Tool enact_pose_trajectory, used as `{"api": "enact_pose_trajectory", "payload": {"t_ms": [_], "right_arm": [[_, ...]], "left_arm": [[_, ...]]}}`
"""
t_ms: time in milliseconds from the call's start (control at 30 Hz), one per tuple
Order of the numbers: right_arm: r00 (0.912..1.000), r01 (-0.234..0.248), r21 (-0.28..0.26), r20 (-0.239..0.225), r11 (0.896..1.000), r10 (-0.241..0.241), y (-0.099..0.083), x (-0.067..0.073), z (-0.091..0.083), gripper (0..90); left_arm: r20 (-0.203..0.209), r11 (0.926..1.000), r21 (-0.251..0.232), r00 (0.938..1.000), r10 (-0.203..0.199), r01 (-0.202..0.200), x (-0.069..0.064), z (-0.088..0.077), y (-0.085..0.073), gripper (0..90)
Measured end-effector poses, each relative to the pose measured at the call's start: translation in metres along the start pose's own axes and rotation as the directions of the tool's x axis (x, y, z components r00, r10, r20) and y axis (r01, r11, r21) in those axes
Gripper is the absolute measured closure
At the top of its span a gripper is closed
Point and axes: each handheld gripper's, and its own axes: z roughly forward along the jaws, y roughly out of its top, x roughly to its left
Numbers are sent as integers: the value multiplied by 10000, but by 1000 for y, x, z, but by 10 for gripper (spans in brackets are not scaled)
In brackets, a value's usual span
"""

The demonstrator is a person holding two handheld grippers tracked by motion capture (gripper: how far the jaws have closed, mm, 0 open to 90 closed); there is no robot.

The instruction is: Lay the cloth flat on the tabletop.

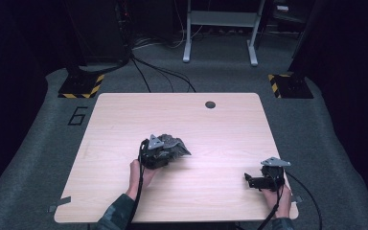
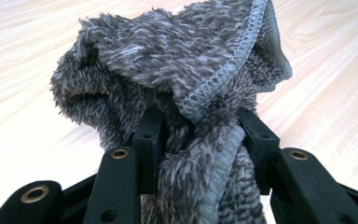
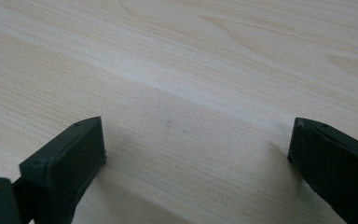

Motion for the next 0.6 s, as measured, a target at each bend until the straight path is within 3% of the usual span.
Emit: {"api": "enact_pose_trajectory", "payload": {"t_ms": [100, 133, 400, 433, 500, 600], "right_arm": [[10000, -3, -3, -2, 10000, 3, 0, 0, 0, 33], [10000, 3, -3, 1, 10000, -3, 0, 0, 0, 33], [10000, -3, -3, 8, 10000, 3, 0, 0, 0, 34], [10000, -3, -3, 8, 10000, 3, 0, 0, 0, 34], [10000, -1, 0, 12, 10000, 1, 0, 0, 0, 34], [10000, -16, -1, 8, 10000, 16, 0, 0, 0, 35]], "left_arm": [[145, 10000, -10, 9999, -49, 49, -3, 2, -1, 574], [373, 10000, 36, 9993, -21, 20, -8, 5, -1, 573], [697, 9998, 52, 9974, 166, -170, -23, 14, -2, 564], [790, 9992, 257, 9965, 286, -307, -27, 20, -5, 564], [886, 9976, 598, 9957, 281, -334, -30, 27, -9, 537], [911, 9974, 626, 9954, 288, -346, -32, 29, -13, 387]]}}
